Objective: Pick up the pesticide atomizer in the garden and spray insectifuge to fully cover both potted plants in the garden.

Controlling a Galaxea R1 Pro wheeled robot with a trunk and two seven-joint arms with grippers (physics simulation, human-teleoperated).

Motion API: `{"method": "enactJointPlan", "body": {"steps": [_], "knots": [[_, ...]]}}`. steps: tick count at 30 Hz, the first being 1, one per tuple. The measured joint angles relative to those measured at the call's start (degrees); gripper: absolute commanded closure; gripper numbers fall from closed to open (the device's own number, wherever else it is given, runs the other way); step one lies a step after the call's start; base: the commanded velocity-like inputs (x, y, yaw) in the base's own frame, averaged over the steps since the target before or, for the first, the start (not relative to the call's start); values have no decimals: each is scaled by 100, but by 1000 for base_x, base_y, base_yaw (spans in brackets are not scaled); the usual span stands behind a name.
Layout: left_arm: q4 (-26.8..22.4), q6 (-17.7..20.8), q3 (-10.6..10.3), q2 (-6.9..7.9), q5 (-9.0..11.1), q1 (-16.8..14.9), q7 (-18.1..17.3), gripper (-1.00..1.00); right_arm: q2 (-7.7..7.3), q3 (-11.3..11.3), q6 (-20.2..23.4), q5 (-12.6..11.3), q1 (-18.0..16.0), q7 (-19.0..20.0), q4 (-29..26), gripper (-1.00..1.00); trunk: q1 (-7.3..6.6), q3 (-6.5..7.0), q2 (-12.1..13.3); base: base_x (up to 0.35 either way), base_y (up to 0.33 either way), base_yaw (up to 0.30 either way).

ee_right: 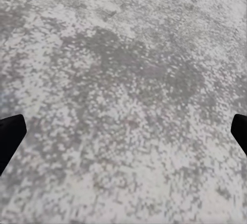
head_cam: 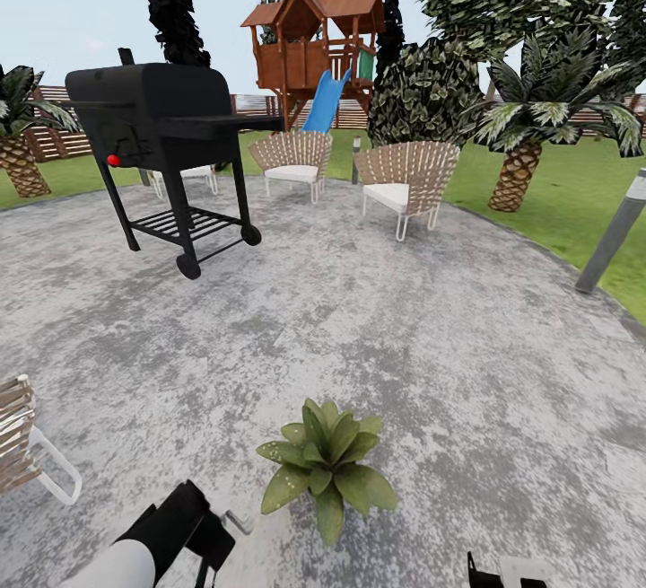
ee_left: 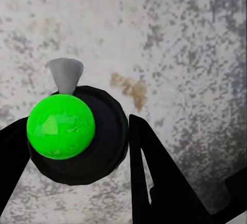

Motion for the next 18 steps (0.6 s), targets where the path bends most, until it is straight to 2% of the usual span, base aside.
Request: {"method": "enactJointPlan", "body": {"steps": [4, 8, 11, 18], "knots": [[0, -15, -7, -25, -16, 1, 37, 100, -1, 0, 0, 0, -2, 0, -6, -100, 0, 0, 0, 0, 0, 4], [5, -7, -6, 7, 2, 1, 390, 100, -1, 0, 0, 0, -2, -3, -8, -100, 0, 0, 0, 0, 0, 169], [7, -11, -3, -20, 12, 1, 442, 100, -1, 0, 0, 0, -1, -1, -6, -100, 0, 0, 0, 0, 0, 115], [1, 9, -1, -22, 1, 1, 464, 100, -1, 0, 0, 1, -3, 0, -5, -100, -1, 0, 0, 22, -12, 10]]}}
